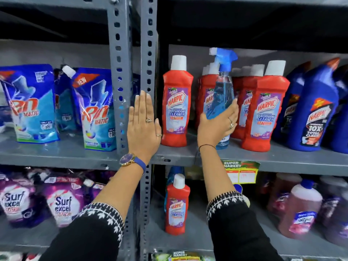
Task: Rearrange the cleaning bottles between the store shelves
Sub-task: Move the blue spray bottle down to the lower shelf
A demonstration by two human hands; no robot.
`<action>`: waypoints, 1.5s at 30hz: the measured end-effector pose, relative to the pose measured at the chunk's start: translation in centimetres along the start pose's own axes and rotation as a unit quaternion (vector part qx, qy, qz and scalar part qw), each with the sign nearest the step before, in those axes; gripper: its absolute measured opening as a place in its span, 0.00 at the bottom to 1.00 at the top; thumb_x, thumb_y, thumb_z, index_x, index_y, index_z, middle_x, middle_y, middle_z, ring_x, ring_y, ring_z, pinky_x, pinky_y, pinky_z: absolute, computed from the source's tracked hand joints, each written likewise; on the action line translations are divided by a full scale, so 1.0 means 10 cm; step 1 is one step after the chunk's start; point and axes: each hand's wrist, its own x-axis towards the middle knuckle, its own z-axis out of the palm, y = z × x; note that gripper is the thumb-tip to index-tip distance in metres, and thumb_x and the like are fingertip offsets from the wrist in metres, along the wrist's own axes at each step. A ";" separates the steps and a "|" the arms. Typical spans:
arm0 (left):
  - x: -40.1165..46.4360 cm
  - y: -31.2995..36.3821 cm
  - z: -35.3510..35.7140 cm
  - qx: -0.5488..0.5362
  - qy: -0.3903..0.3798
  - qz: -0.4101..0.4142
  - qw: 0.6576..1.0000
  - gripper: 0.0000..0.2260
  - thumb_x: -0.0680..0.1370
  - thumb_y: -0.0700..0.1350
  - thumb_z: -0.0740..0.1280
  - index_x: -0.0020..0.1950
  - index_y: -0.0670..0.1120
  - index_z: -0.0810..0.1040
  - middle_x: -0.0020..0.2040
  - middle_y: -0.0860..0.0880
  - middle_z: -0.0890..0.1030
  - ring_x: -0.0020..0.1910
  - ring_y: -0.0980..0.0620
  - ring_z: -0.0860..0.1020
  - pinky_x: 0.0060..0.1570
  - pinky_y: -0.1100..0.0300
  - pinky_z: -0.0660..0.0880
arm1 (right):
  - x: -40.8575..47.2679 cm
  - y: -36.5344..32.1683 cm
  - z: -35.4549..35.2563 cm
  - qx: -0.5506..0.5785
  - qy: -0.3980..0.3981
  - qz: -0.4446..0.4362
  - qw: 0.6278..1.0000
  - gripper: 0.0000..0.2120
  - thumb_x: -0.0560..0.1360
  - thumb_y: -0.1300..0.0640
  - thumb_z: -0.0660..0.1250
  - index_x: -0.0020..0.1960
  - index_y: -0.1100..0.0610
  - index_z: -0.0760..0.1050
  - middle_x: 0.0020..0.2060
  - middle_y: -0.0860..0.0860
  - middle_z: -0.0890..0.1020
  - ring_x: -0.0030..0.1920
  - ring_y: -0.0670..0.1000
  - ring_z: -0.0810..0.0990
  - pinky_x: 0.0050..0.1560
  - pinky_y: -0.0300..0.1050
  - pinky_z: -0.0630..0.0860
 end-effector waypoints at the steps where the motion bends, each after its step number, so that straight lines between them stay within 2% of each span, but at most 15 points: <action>1: 0.00 0.00 0.00 0.000 0.000 0.001 1.000 0.27 0.78 0.42 0.54 0.75 0.35 0.53 0.75 0.38 0.57 0.74 0.44 0.53 0.74 0.53 0.45 | 0.00 0.00 0.00 0.001 0.007 0.001 1.000 0.45 0.65 0.56 0.74 0.76 0.55 0.55 0.73 0.56 0.64 0.73 0.56 0.61 0.71 0.59 0.56; 4: 0.01 0.00 0.00 -0.006 0.002 0.000 1.000 0.27 0.77 0.42 0.54 0.75 0.35 0.54 0.75 0.37 0.58 0.74 0.43 0.55 0.74 0.54 0.44 | 0.01 -0.03 -0.01 0.014 0.009 0.007 1.000 0.44 0.64 0.58 0.73 0.76 0.57 0.55 0.71 0.58 0.65 0.72 0.59 0.62 0.69 0.59 0.58; 10: 0.01 -0.01 0.02 -0.002 -0.002 -0.002 1.000 0.28 0.77 0.42 0.55 0.75 0.35 0.53 0.75 0.37 0.58 0.74 0.43 0.55 0.74 0.56 0.43 | -0.08 -0.14 -0.08 0.083 -0.043 -0.001 0.996 0.43 0.65 0.61 0.74 0.75 0.60 0.57 0.71 0.61 0.66 0.71 0.61 0.63 0.69 0.56 0.59; 14: 0.01 -0.01 0.02 0.003 -0.007 -0.004 1.000 0.29 0.77 0.42 0.54 0.76 0.36 0.51 0.75 0.38 0.57 0.75 0.44 0.53 0.74 0.56 0.42 | -0.17 -0.25 -0.20 0.153 -0.076 0.014 0.985 0.39 0.67 0.62 0.72 0.75 0.59 0.59 0.70 0.59 0.67 0.68 0.58 0.66 0.69 0.53 0.63; 17: 0.01 -0.01 0.02 0.005 -0.009 -0.003 1.000 0.28 0.77 0.42 0.54 0.76 0.36 0.52 0.75 0.38 0.57 0.75 0.45 0.52 0.74 0.56 0.42 | -0.22 -0.34 -0.33 0.197 -0.093 0.018 0.976 0.36 0.68 0.62 0.72 0.73 0.58 0.62 0.66 0.57 0.70 0.65 0.56 0.69 0.65 0.43 0.65; 19: 0.01 -0.01 0.02 0.006 -0.010 -0.003 1.000 0.28 0.77 0.42 0.54 0.76 0.36 0.52 0.75 0.38 0.57 0.75 0.44 0.53 0.74 0.56 0.42 | -0.25 -0.39 -0.42 0.217 -0.112 0.023 0.969 0.35 0.69 0.61 0.73 0.72 0.58 0.64 0.66 0.56 0.72 0.65 0.55 0.70 0.66 0.44 0.67; 22: 0.01 0.00 0.01 0.005 -0.016 -0.007 1.000 0.28 0.77 0.43 0.53 0.76 0.36 0.52 0.75 0.38 0.56 0.75 0.44 0.53 0.74 0.56 0.42 | -0.30 -0.42 -0.57 0.259 -0.156 0.034 0.953 0.31 0.69 0.59 0.74 0.69 0.56 0.67 0.63 0.54 0.76 0.63 0.53 0.75 0.65 0.53 0.72; 26: 0.01 0.00 0.00 0.009 -0.023 -0.009 1.000 0.28 0.78 0.43 0.53 0.76 0.36 0.51 0.75 0.38 0.56 0.75 0.43 0.54 0.74 0.56 0.41 | -0.38 -0.44 -0.75 0.305 -0.229 0.057 0.922 0.29 0.68 0.58 0.76 0.66 0.52 0.71 0.55 0.43 0.80 0.58 0.47 0.79 0.61 0.46 0.76; 28: 0.02 0.01 -0.01 0.006 -0.028 -0.011 1.000 0.28 0.78 0.43 0.53 0.76 0.35 0.51 0.76 0.38 0.55 0.75 0.44 0.53 0.74 0.57 0.41 | -0.43 -0.44 -0.83 0.311 -0.264 0.038 0.912 0.27 0.67 0.58 0.77 0.64 0.52 0.73 0.54 0.44 0.81 0.56 0.46 0.80 0.57 0.42 0.78; 33: 0.02 0.02 -0.06 -0.020 -0.035 -0.013 0.999 0.28 0.77 0.42 0.55 0.76 0.35 0.53 0.76 0.38 0.54 0.75 0.44 0.52 0.74 0.56 0.41 | -0.59 -0.37 -1.02 0.349 -0.328 0.022 0.878 0.22 0.68 0.62 0.75 0.61 0.55 0.76 0.52 0.47 0.83 0.52 0.45 0.82 0.54 0.43 0.79; 37: 0.01 0.00 -0.10 -0.007 -0.043 0.007 0.999 0.28 0.77 0.42 0.54 0.76 0.35 0.52 0.76 0.38 0.54 0.75 0.44 0.51 0.74 0.55 0.42 | -0.80 -0.13 -1.11 0.350 -0.372 0.052 0.858 0.22 0.66 0.60 0.75 0.59 0.53 0.76 0.51 0.48 0.84 0.51 0.45 0.82 0.54 0.43 0.78; 40: 0.00 -0.01 -0.11 0.009 -0.052 0.007 0.999 0.29 0.77 0.42 0.54 0.76 0.35 0.51 0.76 0.37 0.54 0.75 0.43 0.52 0.73 0.57 0.39 | -0.97 0.14 -1.14 0.307 -0.400 0.073 0.861 0.27 0.63 0.57 0.76 0.61 0.53 0.75 0.53 0.50 0.83 0.53 0.48 0.82 0.58 0.47 0.78; 45: -0.03 -0.08 -0.10 0.005 -0.052 0.030 0.998 0.28 0.78 0.42 0.56 0.76 0.35 0.52 0.76 0.37 0.55 0.75 0.43 0.52 0.74 0.56 0.41 | -1.26 0.77 -1.13 0.241 -0.449 0.109 0.853 0.28 0.61 0.58 0.77 0.59 0.50 0.73 0.53 0.50 0.83 0.53 0.48 0.81 0.57 0.49 0.78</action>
